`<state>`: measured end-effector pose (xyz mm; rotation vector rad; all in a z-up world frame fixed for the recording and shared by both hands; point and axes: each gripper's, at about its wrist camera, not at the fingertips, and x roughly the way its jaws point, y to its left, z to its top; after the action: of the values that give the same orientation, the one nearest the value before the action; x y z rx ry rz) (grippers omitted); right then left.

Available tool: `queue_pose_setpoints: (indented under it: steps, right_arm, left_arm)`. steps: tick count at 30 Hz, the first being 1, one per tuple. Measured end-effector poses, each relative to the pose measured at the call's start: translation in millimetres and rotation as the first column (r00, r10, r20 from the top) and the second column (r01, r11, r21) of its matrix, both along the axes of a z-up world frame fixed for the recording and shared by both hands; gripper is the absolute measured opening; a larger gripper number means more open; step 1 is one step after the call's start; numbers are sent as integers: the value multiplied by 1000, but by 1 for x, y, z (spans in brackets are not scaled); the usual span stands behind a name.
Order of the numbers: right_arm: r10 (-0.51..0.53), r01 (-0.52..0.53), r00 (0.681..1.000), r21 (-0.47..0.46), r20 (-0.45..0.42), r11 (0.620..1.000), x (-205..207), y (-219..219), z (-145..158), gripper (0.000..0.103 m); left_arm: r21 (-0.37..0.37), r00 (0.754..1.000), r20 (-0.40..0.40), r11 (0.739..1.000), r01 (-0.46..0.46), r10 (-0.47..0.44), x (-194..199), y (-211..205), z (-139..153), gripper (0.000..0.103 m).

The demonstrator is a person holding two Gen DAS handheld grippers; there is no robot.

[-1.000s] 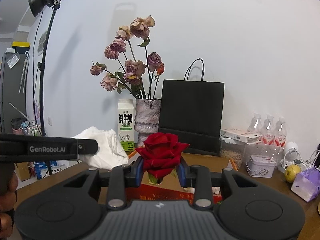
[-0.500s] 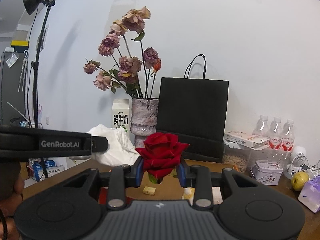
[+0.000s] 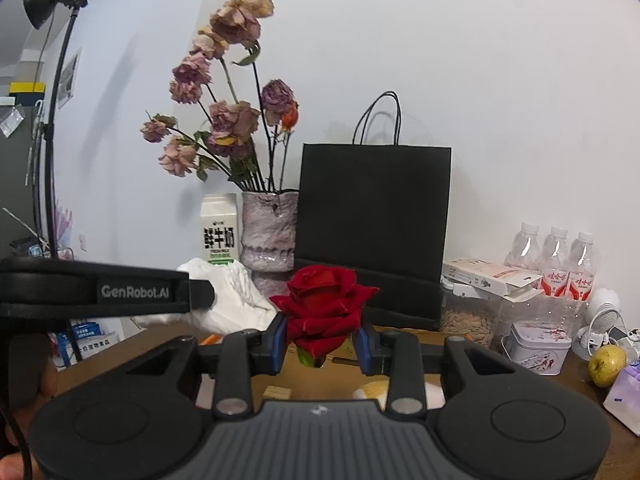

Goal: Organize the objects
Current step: 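Lower the white cloth into the box with the left gripper while the right lowers the rose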

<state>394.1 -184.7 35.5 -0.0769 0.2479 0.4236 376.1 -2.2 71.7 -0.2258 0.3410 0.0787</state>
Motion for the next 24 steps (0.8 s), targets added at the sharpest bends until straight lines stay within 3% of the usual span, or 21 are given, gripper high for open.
queue_pose_setpoints:
  steps: [24]
  right_arm:
    - [-88, 89, 986, -2, -142, 996, 64, -13, -46, 33]
  left_arm:
    - [71, 999, -50, 997, 0, 3, 46, -15, -40, 46]
